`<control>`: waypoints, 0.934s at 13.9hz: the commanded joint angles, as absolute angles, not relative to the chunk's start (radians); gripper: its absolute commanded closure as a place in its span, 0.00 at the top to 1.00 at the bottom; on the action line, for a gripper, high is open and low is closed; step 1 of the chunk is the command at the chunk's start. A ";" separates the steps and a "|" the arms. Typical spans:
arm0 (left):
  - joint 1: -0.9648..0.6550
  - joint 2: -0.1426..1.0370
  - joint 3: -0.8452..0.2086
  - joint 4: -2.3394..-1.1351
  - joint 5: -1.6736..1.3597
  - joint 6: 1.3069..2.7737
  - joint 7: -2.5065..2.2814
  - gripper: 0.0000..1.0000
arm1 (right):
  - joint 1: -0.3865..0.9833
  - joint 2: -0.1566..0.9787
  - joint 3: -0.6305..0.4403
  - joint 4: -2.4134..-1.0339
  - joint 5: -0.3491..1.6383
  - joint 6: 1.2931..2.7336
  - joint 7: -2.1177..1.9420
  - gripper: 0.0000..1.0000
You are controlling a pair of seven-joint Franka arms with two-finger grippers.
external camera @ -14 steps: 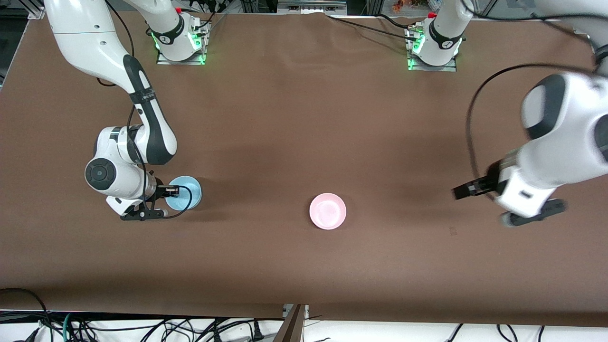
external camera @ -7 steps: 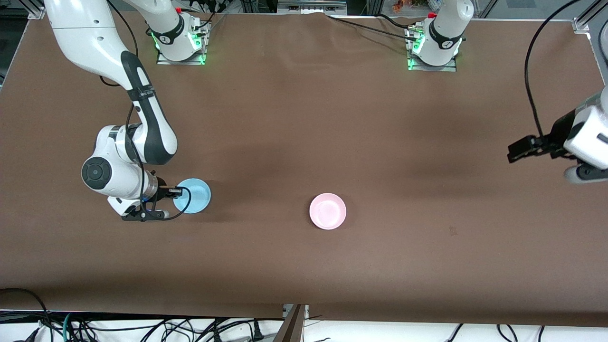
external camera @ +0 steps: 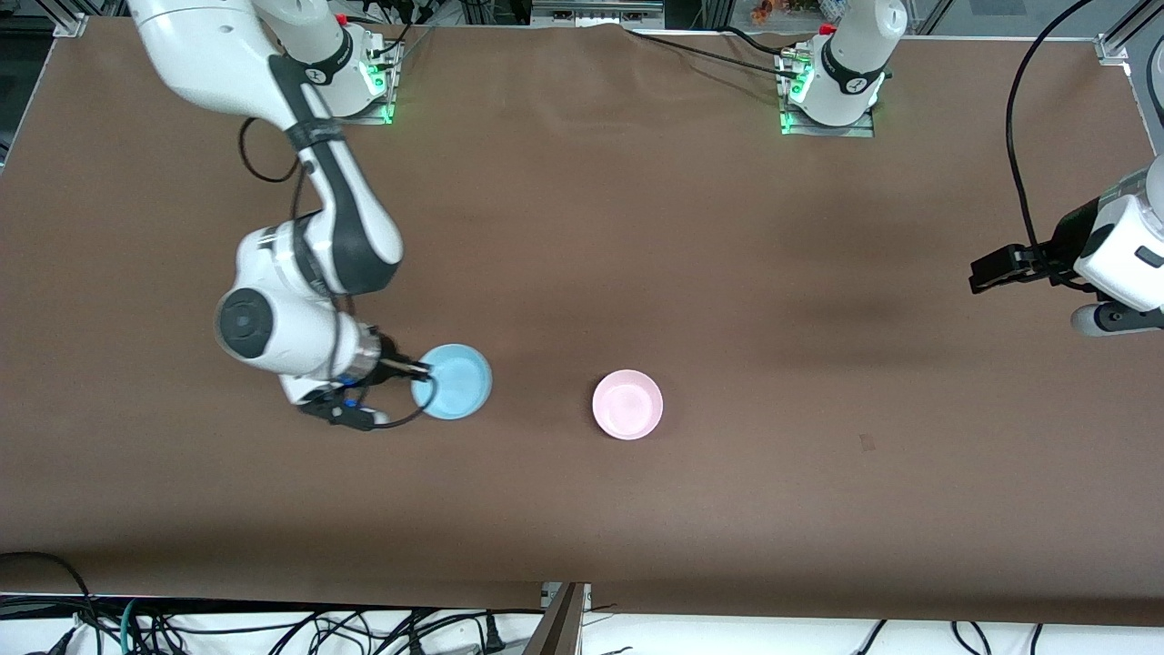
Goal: Stack pink and blue bowls on white bowl
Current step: 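Carry the blue bowl with the right gripper onto the pink bowl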
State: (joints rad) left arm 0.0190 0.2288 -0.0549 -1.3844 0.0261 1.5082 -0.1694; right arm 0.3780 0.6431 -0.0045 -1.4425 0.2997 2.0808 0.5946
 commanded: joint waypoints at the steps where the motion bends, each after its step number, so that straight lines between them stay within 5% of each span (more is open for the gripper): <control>1: 0.025 0.227 -0.061 -1.384 0.012 1.508 -0.160 1.00 | 0.466 0.767 0.009 -1.225 0.318 2.060 0.889 0.00; 5: 0.032 0.227 -0.060 -1.382 0.008 1.506 -0.158 1.00 | 0.566 0.928 0.009 -1.006 0.318 2.156 1.172 0.00; 8: 0.031 0.229 -0.060 -1.381 0.008 1.506 -0.158 1.00 | 0.623 0.986 -0.002 -0.997 0.311 2.302 1.247 0.00; 13: 0.031 0.229 -0.061 -1.381 0.018 1.508 -0.156 1.00 | 0.660 1.003 -0.002 -1.002 0.292 2.333 1.270 0.00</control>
